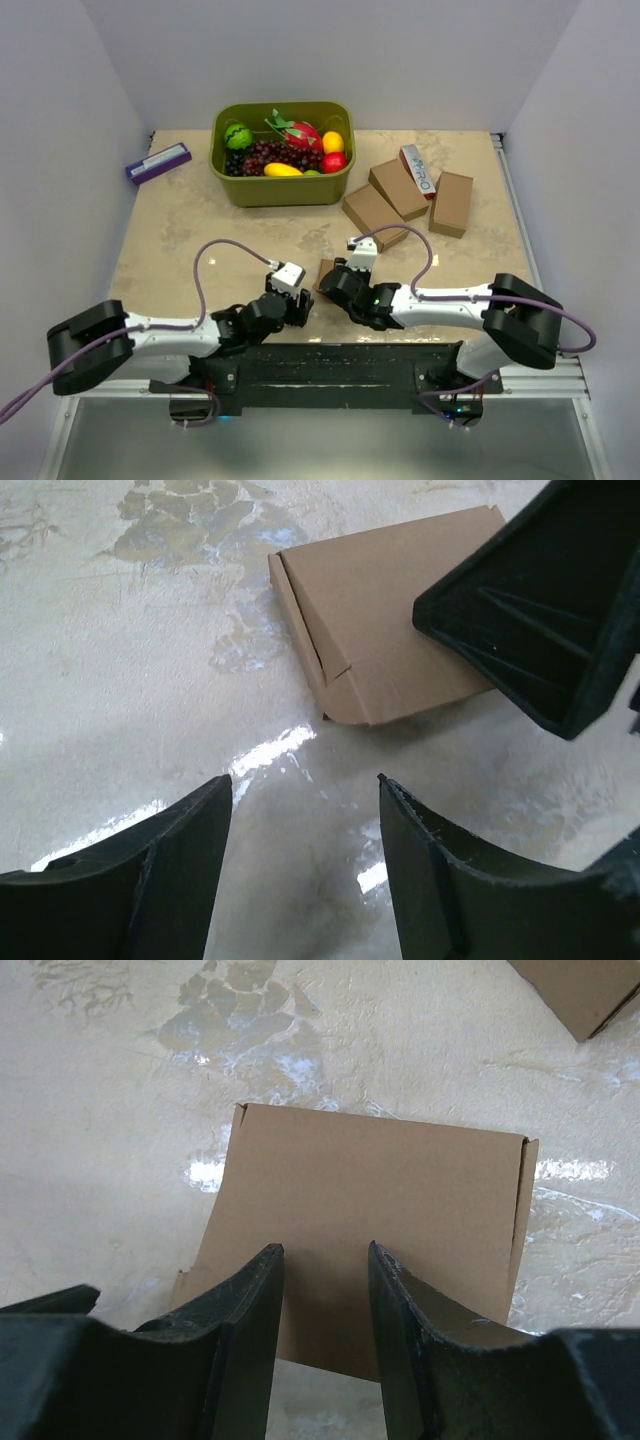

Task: Fold the paper box

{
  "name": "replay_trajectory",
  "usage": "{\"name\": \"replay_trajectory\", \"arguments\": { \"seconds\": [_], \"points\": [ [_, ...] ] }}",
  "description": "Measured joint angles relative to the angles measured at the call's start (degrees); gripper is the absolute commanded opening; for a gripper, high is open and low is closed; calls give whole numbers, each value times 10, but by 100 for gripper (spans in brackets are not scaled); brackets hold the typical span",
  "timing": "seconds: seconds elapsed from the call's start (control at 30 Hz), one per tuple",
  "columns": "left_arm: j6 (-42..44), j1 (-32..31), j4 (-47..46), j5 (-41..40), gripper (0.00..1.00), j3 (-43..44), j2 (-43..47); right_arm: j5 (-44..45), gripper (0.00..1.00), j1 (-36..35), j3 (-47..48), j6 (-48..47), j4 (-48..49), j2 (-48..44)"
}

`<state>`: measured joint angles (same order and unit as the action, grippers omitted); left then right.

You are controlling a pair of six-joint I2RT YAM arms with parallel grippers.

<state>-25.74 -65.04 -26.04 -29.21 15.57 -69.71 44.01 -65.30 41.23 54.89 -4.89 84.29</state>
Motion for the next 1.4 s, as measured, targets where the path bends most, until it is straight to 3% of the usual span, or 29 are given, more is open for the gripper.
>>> {"name": "replay_trajectory", "arguments": {
  "seconds": [0.27,0.4,0.57,0.73,0.9,1.2,1.4],
  "points": [
    [-26,2,106,69,67,-32,171,3,43,0,2,2,4,14],
    [-45,56,135,122,63,-12,202,5,43,0,2,5,7,16],
    [-54,162,106,226,61,44,123,5,43,0,2,7,6,16],
    [-61,183,71,313,56,108,6,6,43,0,2,8,6,16],
    [-84,199,26,377,53,118,-56,6,43,0,2,11,6,16],
    [-108,203,14,399,50,120,-95,2,43,0,2,15,5,18],
    [-108,203,14,379,56,120,-95,1,43,0,2,15,6,22]
  ]
}}
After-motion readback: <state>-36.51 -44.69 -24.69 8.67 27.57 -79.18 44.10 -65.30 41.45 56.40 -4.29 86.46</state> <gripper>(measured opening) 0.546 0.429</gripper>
